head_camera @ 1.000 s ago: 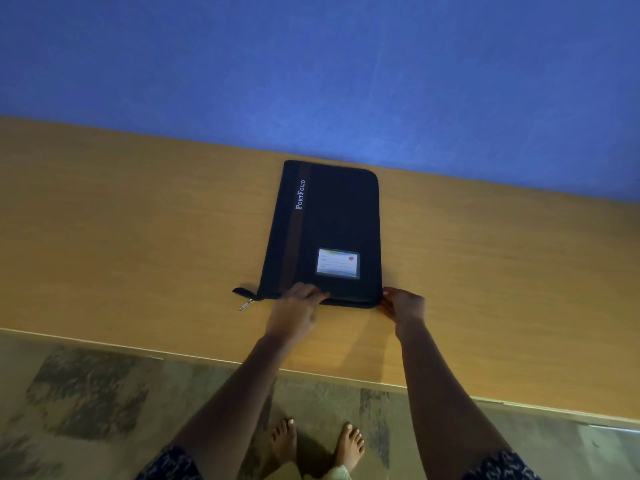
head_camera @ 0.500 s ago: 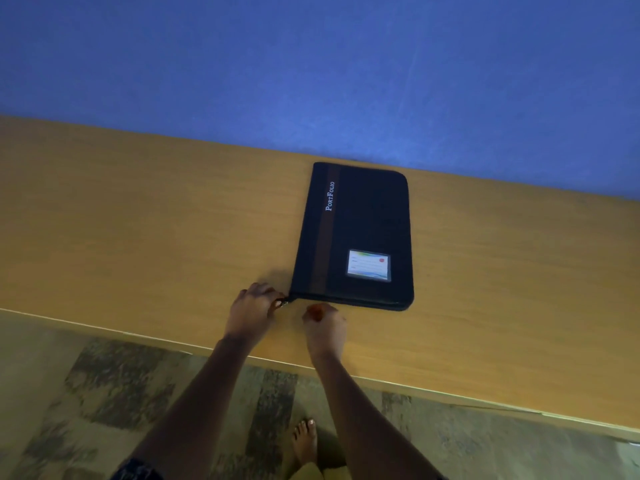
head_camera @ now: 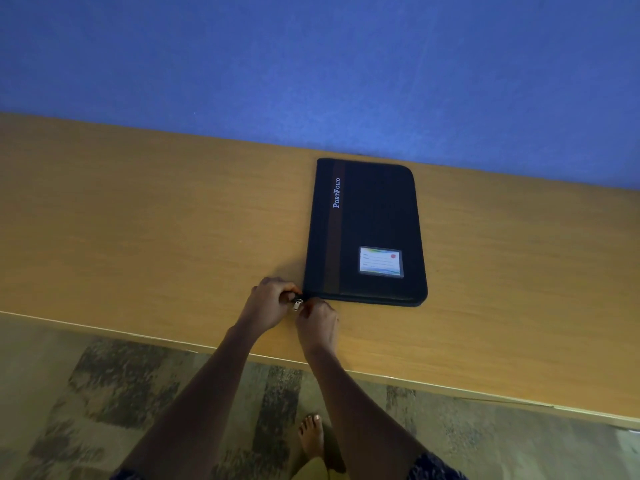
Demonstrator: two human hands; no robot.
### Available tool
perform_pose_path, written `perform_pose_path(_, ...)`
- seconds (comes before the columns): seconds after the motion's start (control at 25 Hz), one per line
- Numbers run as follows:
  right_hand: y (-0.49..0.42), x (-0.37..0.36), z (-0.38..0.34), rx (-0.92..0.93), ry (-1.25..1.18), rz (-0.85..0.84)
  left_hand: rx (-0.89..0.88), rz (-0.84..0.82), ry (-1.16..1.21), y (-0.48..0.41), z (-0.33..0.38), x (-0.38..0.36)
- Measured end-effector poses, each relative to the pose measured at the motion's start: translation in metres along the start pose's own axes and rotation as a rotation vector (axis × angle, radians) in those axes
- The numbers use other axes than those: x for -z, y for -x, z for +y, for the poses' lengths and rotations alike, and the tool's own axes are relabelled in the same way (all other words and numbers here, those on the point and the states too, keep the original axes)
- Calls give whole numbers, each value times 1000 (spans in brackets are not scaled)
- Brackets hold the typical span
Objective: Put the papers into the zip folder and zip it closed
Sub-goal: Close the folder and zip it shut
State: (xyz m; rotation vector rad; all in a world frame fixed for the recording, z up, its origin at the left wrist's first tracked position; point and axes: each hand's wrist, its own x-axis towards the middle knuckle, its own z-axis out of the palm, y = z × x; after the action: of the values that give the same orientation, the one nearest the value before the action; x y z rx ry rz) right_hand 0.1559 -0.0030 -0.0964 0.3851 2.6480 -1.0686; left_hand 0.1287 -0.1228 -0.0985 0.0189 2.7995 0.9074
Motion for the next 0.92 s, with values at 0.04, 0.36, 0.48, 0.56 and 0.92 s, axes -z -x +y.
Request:
perform_pose_path(0.04,1,1,-1,17,12,3,3,8,26,-1,-1,-1)
perform_pose_path(0.36,2,-7,-3,0,108,72,173,-193,55,-12,7,8)
perform_pose_path(0.48,-1,-3,3,48,97,69,114,-168,-7,-11,8,11)
perform_pose_path(0.56,-4,3,9,58,42,94,66,-122,-15,-10,8,11)
perform_pose_path(0.92,-19,57,73,-56,-81,404,25,-59,-143,-8,-5,14)
